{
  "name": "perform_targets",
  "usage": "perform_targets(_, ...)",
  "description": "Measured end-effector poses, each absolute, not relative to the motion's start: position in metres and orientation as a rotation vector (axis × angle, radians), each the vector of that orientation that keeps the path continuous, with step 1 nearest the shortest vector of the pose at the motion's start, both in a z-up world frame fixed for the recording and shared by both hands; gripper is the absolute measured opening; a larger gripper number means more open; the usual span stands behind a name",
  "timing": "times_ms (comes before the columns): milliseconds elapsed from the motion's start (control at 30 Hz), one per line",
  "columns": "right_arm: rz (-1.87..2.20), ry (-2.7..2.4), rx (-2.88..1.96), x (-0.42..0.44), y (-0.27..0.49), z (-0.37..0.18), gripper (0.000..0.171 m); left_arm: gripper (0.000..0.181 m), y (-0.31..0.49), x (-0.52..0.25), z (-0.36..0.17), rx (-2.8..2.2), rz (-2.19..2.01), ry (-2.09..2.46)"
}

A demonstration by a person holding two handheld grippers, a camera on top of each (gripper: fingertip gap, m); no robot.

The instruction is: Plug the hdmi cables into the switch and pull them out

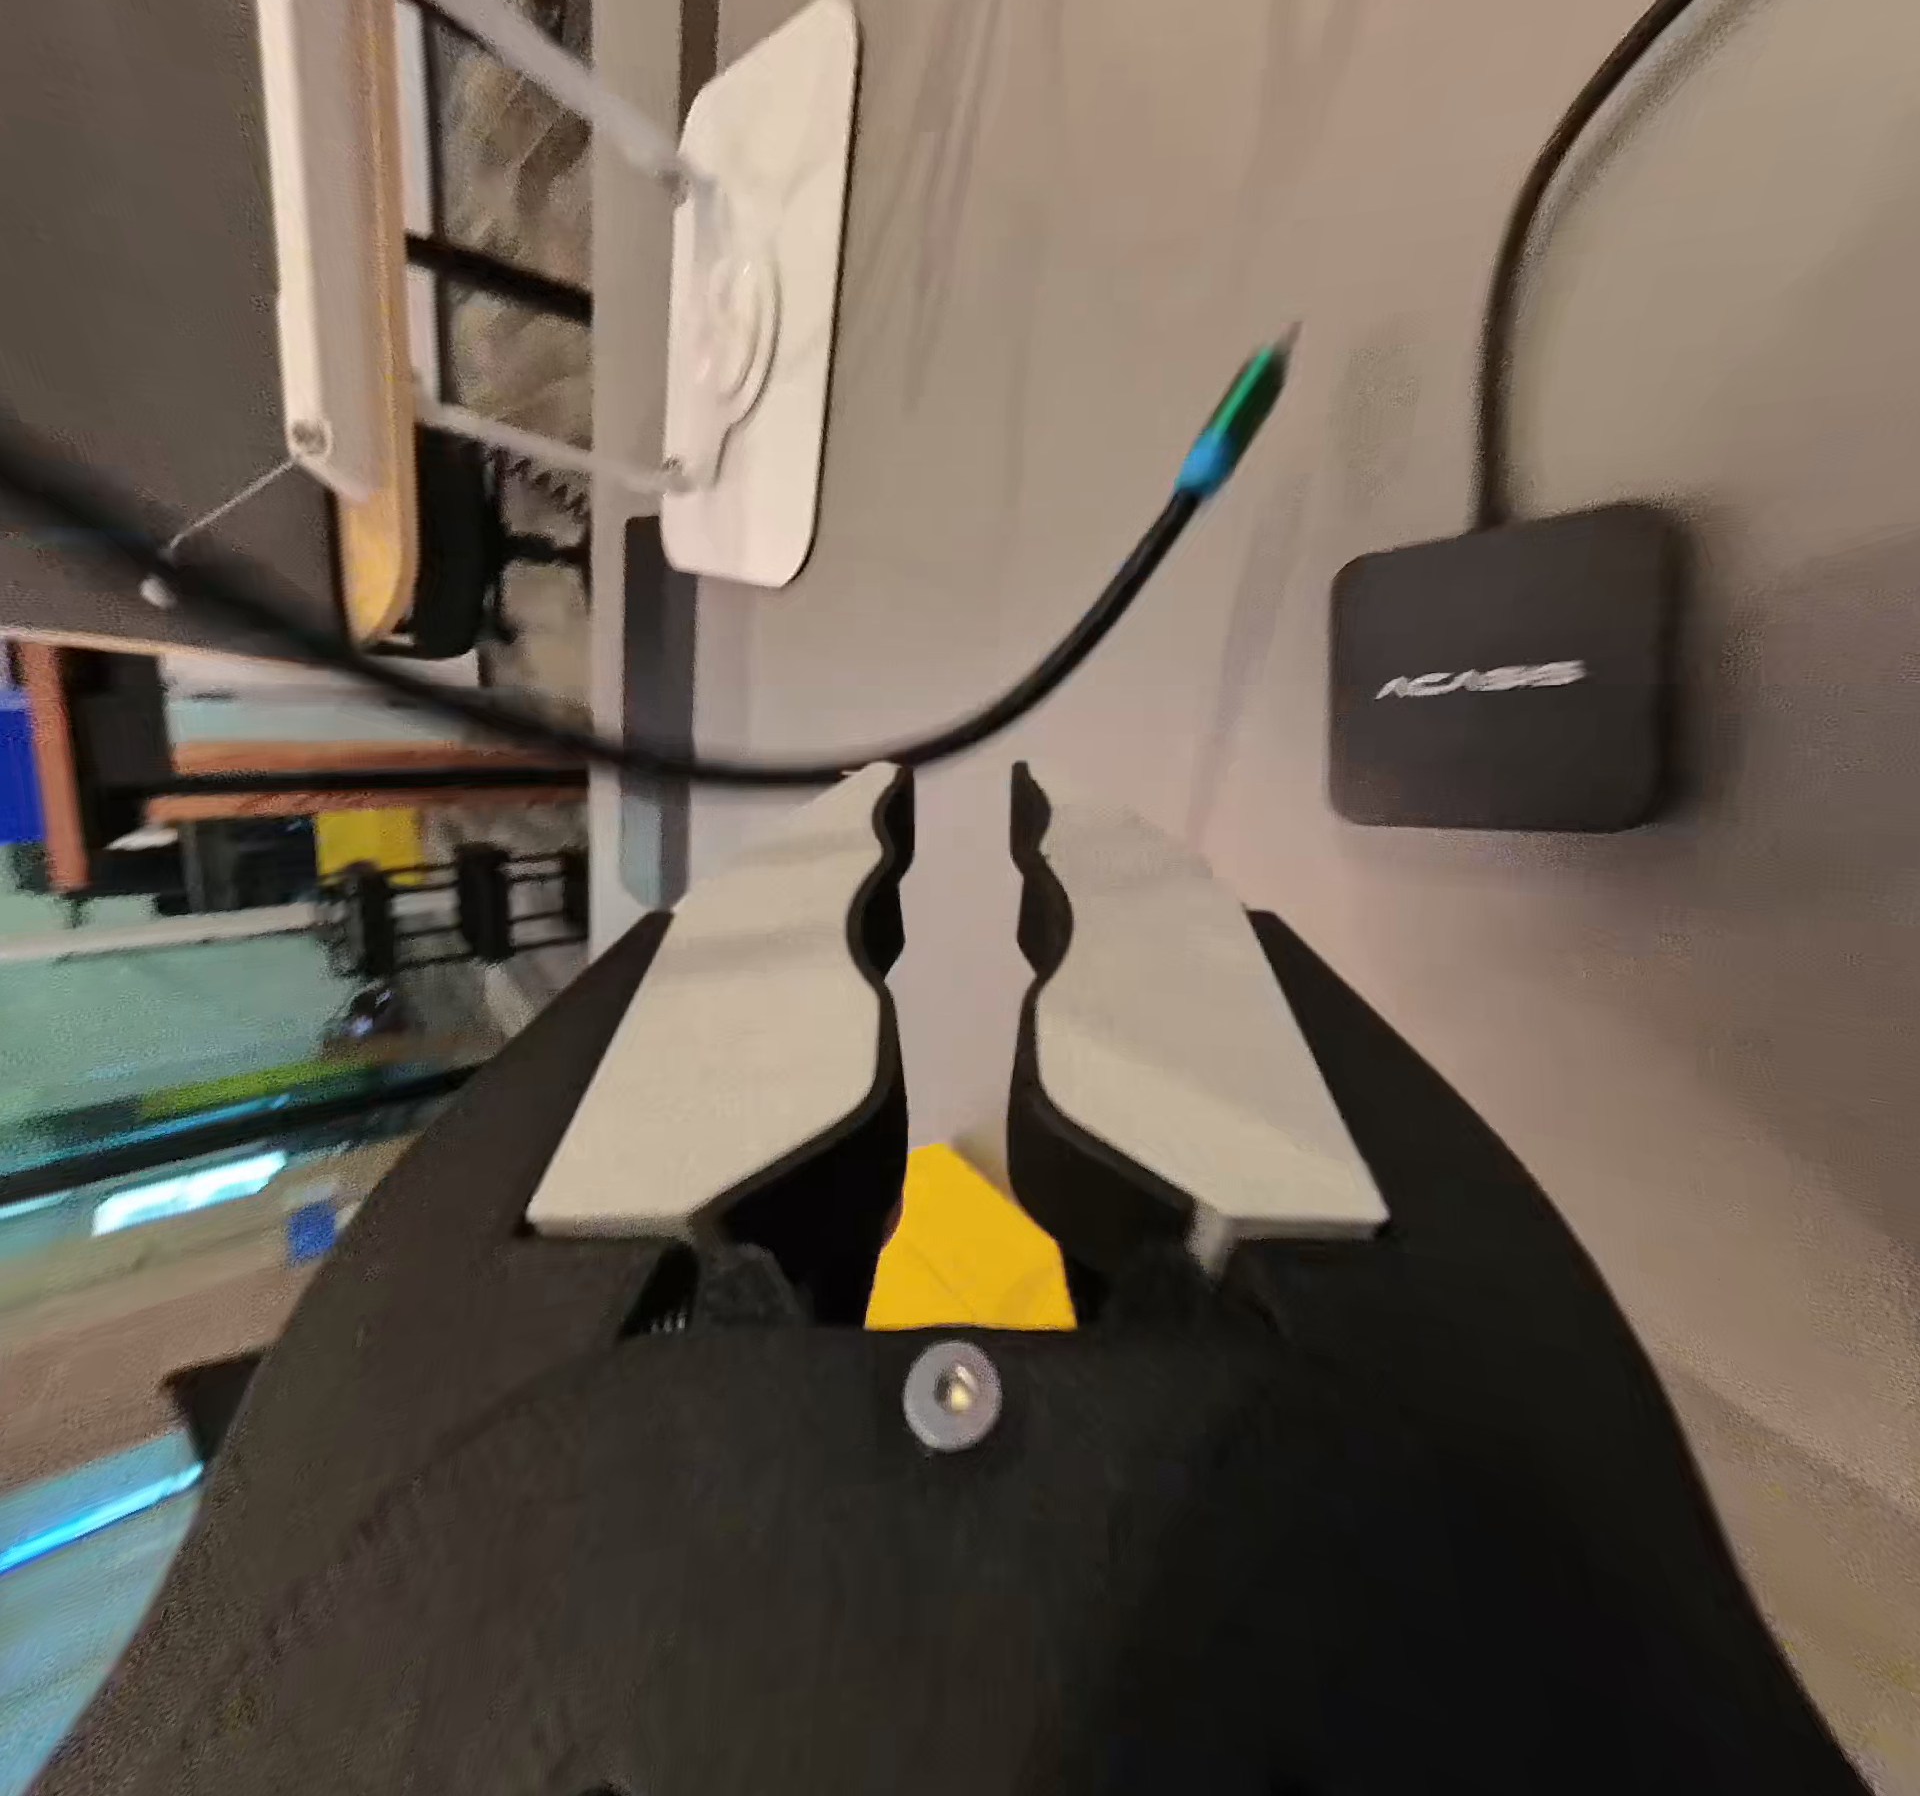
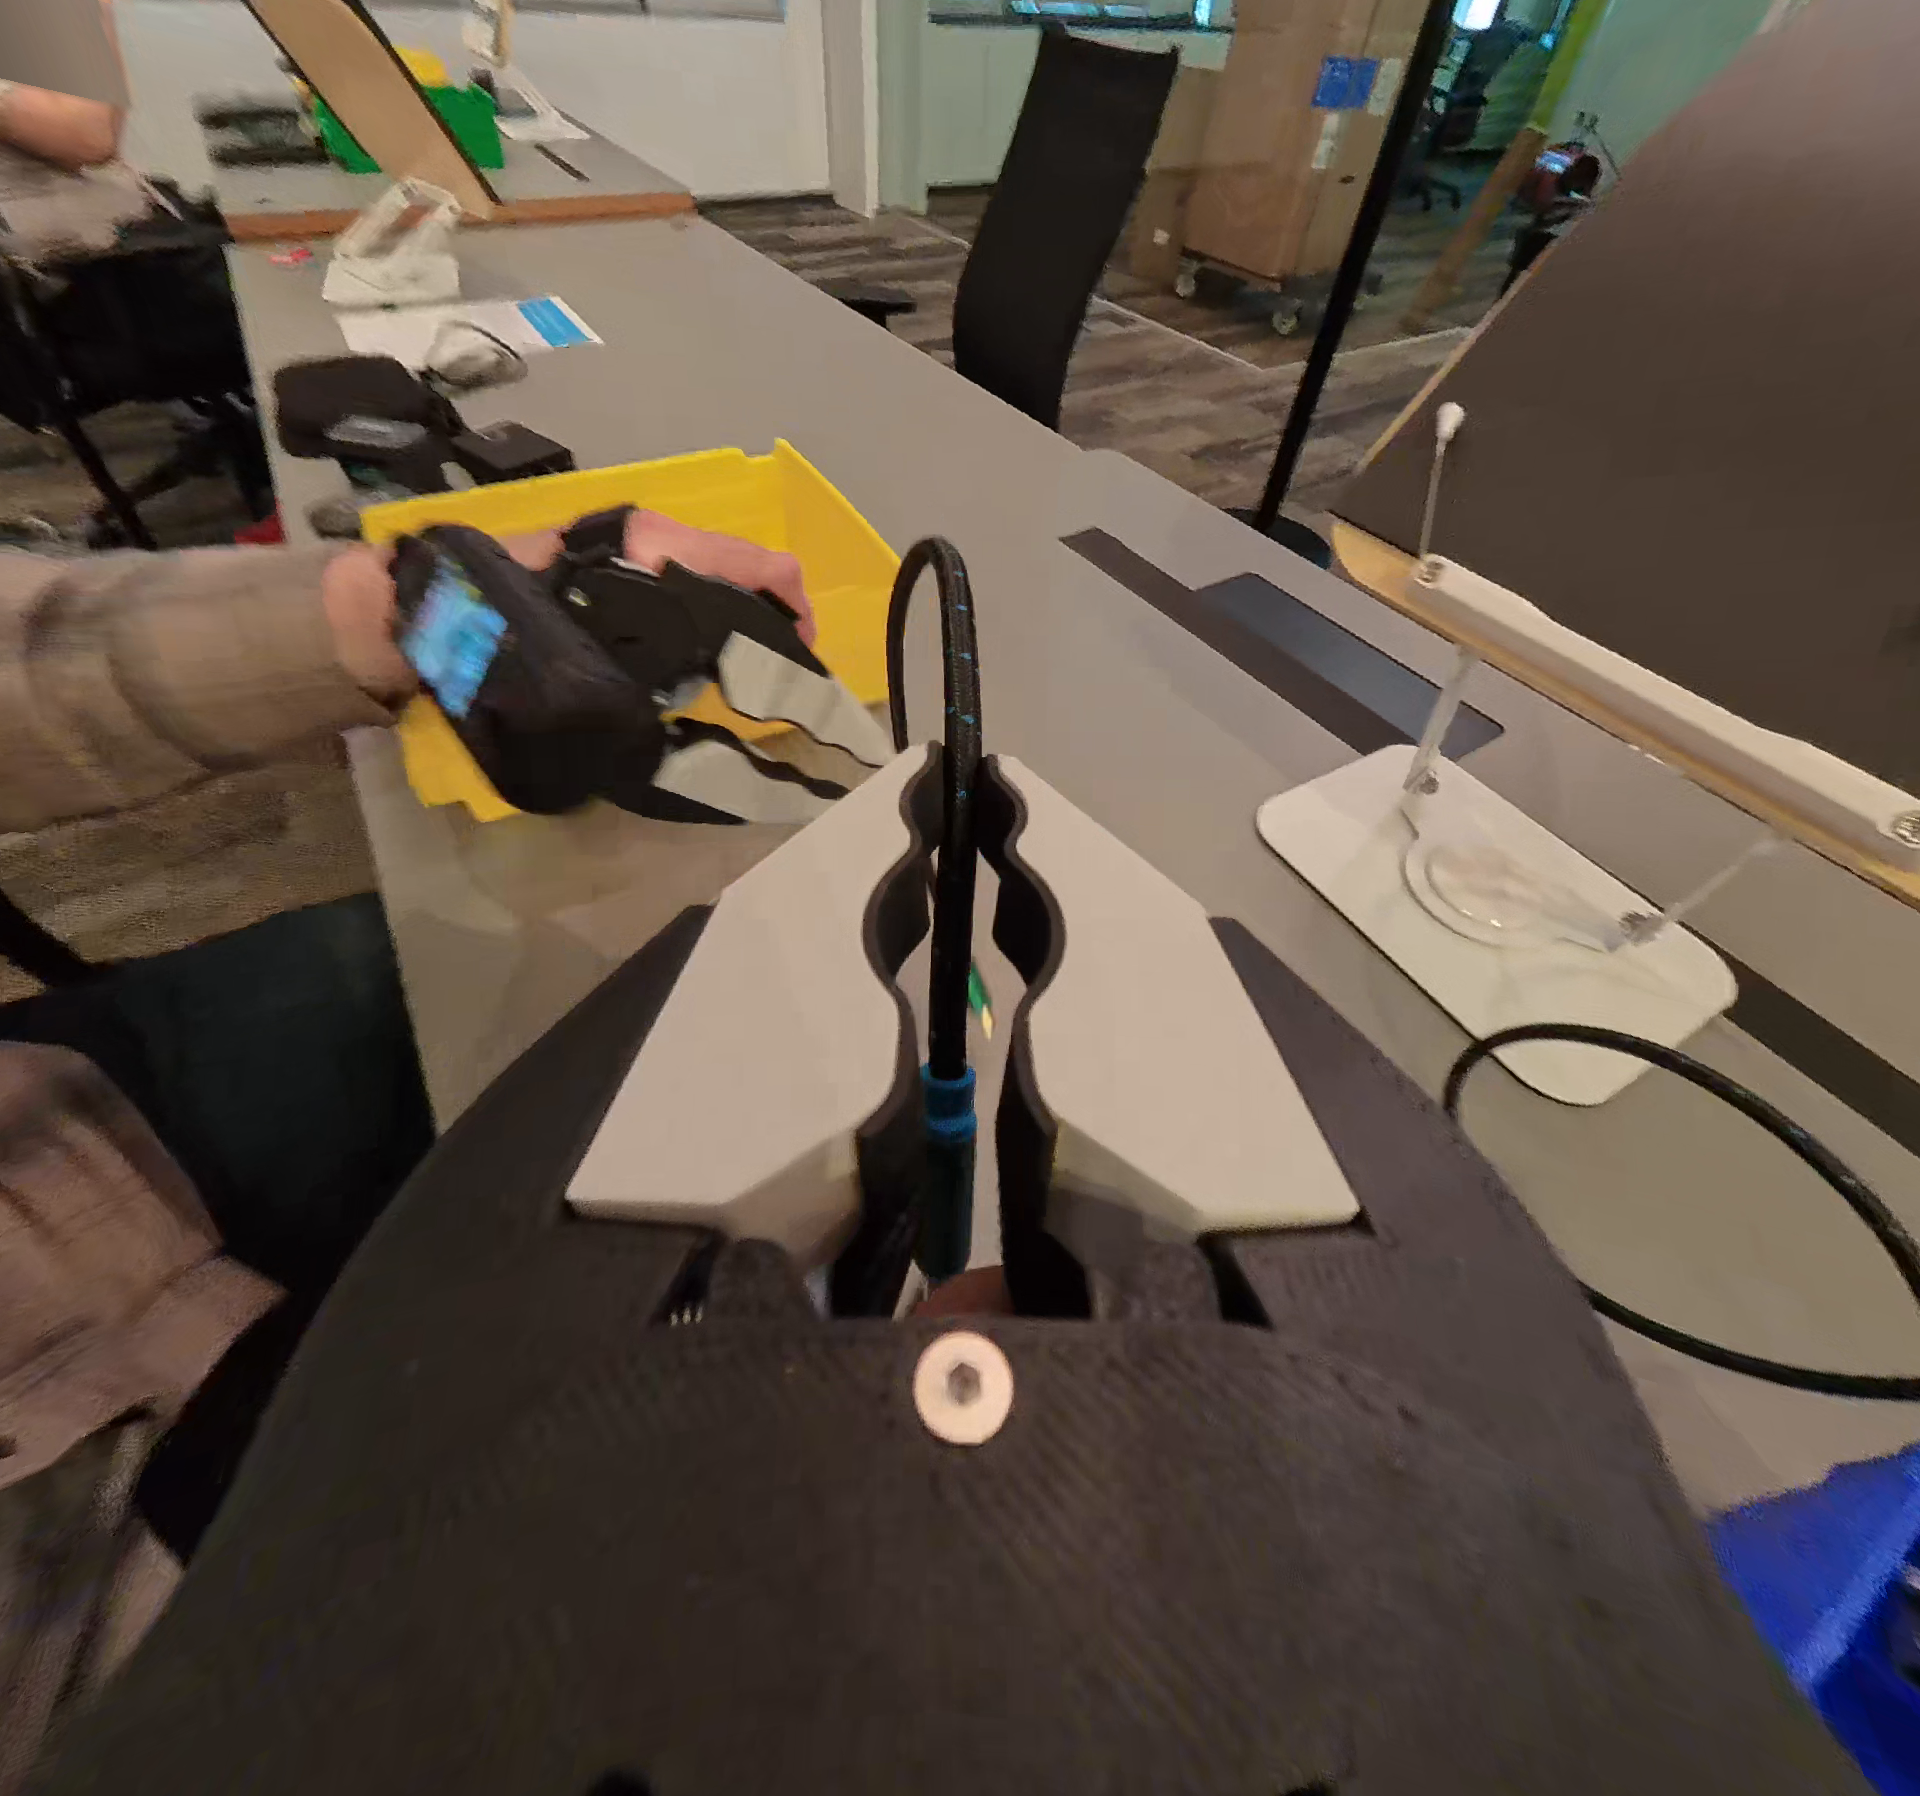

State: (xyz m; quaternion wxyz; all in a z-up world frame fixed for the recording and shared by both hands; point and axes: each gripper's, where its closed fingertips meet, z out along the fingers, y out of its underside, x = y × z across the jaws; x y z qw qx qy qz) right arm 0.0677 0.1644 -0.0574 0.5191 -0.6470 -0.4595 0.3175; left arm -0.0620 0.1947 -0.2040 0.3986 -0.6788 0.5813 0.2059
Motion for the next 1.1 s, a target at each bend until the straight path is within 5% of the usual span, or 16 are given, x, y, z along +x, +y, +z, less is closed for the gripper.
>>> perform_targets(233, 0.699, -1.168, -1.594, 0.067, 0.187, -0.067, 0.003, 0.018, 0.141, -0.013, -0.152, -1.573, 0.122, 1.559)
perform_targets(467, 0.622, -1.475, -1.570, 0.031, 0.157, -0.089, 0.003, 0.048, 0.142, -0.003, -0.071, -1.401, 0.125, 1.275)
perform_targets(933, 0.602, -1.790, -1.389, -0.014, 0.118, -0.115, 0.002, 0.006, 0.135, -0.008, -0.119, -1.459, 0.196, 1.511)
perform_targets(1100, 0.512, -1.692, -1.336, -0.017, 0.133, -0.110, 0.012, 0.006, 0.141, -0.014, -0.120, -1.523, 0.099, 1.451)
